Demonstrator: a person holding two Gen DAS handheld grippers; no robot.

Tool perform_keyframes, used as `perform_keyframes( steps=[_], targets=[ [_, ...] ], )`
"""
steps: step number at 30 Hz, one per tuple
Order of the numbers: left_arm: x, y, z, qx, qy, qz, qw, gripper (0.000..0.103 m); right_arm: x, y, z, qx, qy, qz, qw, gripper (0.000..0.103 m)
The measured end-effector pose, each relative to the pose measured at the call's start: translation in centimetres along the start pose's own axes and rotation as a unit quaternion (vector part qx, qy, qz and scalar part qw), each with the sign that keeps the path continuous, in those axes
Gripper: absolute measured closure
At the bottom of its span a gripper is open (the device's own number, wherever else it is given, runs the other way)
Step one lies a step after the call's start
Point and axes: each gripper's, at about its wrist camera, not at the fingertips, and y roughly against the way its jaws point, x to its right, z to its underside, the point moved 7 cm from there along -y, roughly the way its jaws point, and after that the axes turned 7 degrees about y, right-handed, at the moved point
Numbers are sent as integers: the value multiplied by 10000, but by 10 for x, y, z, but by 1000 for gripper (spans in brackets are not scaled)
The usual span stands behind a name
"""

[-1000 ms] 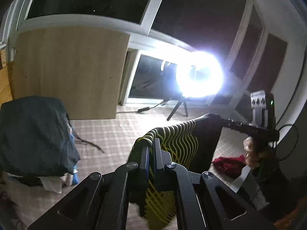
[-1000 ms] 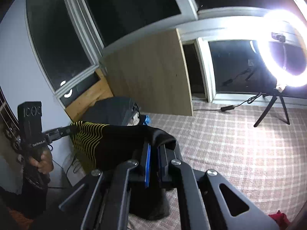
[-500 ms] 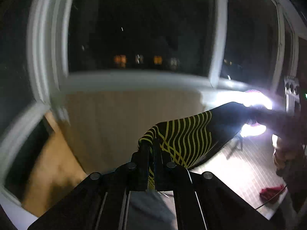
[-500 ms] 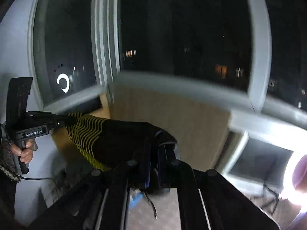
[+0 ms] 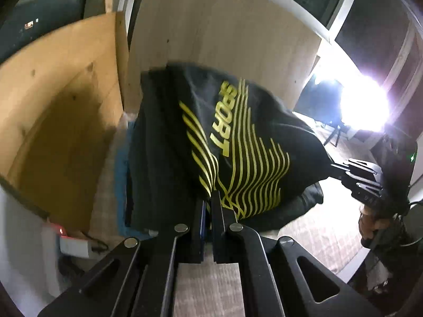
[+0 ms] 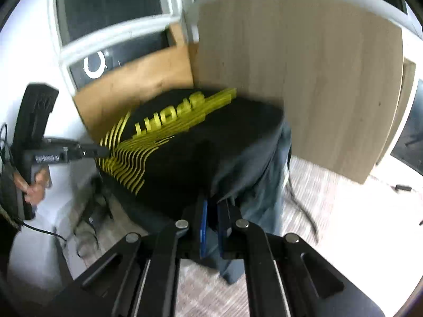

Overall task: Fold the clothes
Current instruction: 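Lower the folded pants onto the clothes stack with both grippers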

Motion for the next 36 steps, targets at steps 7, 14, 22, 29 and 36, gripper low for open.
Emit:
perform_keyframes(
  steps=[7,14,22,29,36],
  targets=[
    [2,5,-2,-51,-258,136,9996,100,11,0,0,-117,-232,177,9995,96],
    [2,19,17,-161,-229,59,9996,94,7,13,29,-766,-299,149,9965,75],
    [5,58,17,72,-346,-471,9983,92,27,75,11,-270,-636,61,9976,68],
    [53,30,-49,295,-1017,-524,9930,88,45,45,-51,156,-337,359,9987,68],
    [8,-55,-63,-299,-928,-1033,9899,95,44,-46,-24,-554,-501,454,9962,68]
  ],
)
